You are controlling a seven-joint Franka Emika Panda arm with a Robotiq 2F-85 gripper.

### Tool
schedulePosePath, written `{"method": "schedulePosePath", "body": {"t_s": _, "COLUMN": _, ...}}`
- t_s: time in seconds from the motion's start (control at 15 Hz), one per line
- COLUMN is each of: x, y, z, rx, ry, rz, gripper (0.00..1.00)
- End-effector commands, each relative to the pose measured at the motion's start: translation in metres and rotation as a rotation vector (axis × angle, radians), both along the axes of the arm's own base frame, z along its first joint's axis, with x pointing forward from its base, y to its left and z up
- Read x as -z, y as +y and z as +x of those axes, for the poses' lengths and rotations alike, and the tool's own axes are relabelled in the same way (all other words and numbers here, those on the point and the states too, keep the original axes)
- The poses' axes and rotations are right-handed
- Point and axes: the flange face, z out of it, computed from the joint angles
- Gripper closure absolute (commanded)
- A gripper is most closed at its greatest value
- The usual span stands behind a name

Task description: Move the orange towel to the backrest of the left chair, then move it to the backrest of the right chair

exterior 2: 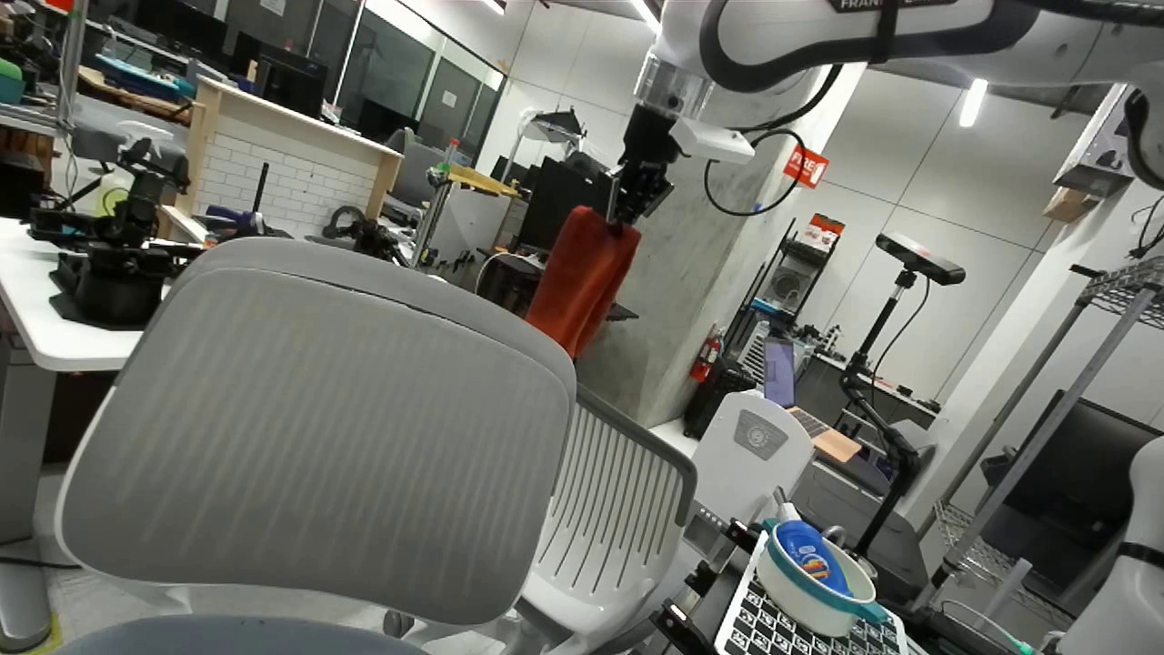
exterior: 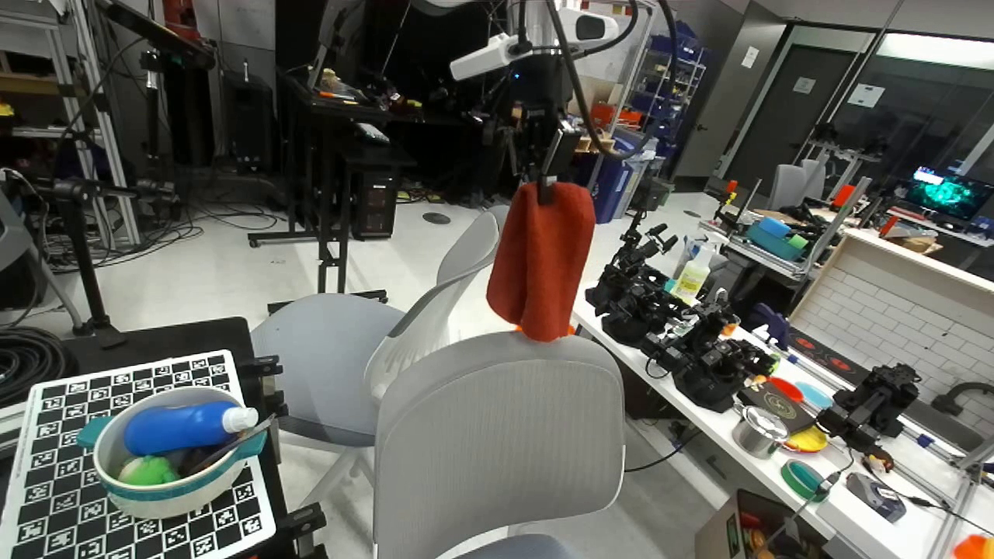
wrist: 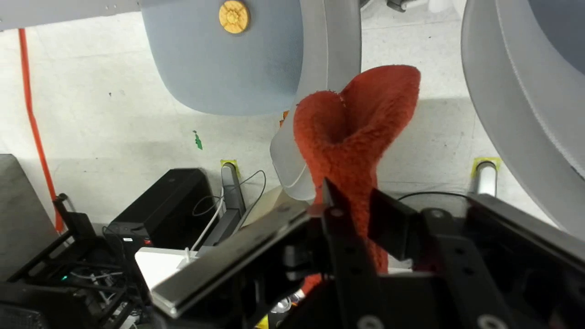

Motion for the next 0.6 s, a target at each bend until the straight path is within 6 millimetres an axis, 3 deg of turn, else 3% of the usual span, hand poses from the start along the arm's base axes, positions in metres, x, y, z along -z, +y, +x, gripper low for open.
{"method": "schedulePosePath", "body": {"t_s": 0.0, "x": 0.009, "y": 0.002, "z": -0.055, "rx": -0.001, "ry": -0.010, "rz": -0.011, "gripper": 0.97}}
{"method": "schedulePosePath", "body": {"t_s": 0.27, "x": 0.029, "y": -0.004, "z": -0.098, "rx": -0.073, "ry": -0.050, "rz": 0.043, "gripper": 0.97}}
{"method": "schedulePosePath", "body": {"t_s": 0.53, "x": 0.054, "y": -0.044, "z": -0.124, "rx": -0.130, "ry": -0.144, "rz": 0.103, "gripper": 0.97}}
